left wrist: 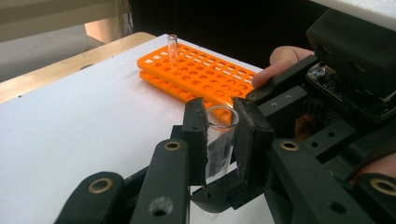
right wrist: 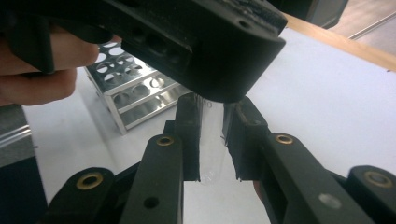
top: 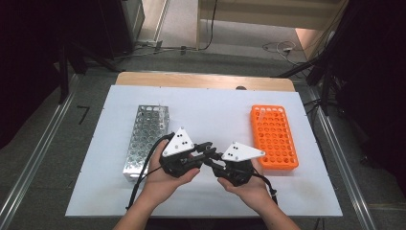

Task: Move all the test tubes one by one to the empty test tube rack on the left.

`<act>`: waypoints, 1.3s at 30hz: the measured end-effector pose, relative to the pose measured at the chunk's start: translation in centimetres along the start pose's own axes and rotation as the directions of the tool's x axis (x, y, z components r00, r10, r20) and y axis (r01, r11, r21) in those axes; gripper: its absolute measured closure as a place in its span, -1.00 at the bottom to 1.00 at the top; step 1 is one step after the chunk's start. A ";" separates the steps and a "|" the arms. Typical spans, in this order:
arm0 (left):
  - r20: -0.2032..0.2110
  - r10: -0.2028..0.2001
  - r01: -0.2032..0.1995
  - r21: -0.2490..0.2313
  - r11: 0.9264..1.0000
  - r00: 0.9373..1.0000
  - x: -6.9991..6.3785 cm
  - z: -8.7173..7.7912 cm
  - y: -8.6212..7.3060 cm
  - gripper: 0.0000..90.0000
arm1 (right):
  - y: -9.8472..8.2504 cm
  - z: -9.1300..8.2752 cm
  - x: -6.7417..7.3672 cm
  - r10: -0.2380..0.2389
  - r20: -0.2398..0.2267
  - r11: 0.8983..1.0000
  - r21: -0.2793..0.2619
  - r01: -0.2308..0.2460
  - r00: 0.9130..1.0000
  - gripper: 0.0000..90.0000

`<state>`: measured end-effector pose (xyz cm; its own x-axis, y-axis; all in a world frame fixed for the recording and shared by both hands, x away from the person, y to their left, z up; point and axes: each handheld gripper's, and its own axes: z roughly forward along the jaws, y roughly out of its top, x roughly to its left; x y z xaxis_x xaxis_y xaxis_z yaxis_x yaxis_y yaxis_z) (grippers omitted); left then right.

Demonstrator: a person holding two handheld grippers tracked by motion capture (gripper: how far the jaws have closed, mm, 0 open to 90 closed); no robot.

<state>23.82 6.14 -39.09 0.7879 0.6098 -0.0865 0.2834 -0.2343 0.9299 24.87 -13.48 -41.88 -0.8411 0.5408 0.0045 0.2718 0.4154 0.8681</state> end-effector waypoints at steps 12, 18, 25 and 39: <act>-0.034 -0.031 0.030 -0.027 0.999 0.999 1.2 -0.6 0.2 0.66 | 0.0 -0.3 -0.9 0.041 -0.044 0.999 -0.015 -0.042 0.998 -0.21; -0.056 -0.036 0.034 -0.040 0.999 0.998 1.9 -1.1 0.4 0.66 | 0.1 -0.8 -1.5 0.043 -0.038 0.998 -0.034 -0.044 0.998 -0.73; -0.099 -0.051 0.046 -0.050 0.998 0.994 3.1 -1.9 0.4 0.66 | -0.1 -1.7 -2.4 0.044 -0.032 0.998 -0.041 -0.046 0.998 -0.82; -0.189 -0.104 0.090 -0.083 0.993 0.976 6.0 -3.9 -0.2 0.66 | -1.6 -3.8 -6.9 0.123 0.078 0.992 -0.045 -0.120 0.989 -0.85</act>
<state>26.37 12.83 -38.41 0.6366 0.7627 -0.1136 0.3067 -0.1153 0.9448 28.50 -20.68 -41.44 -0.7622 0.6433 0.0728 0.3493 0.3139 0.8829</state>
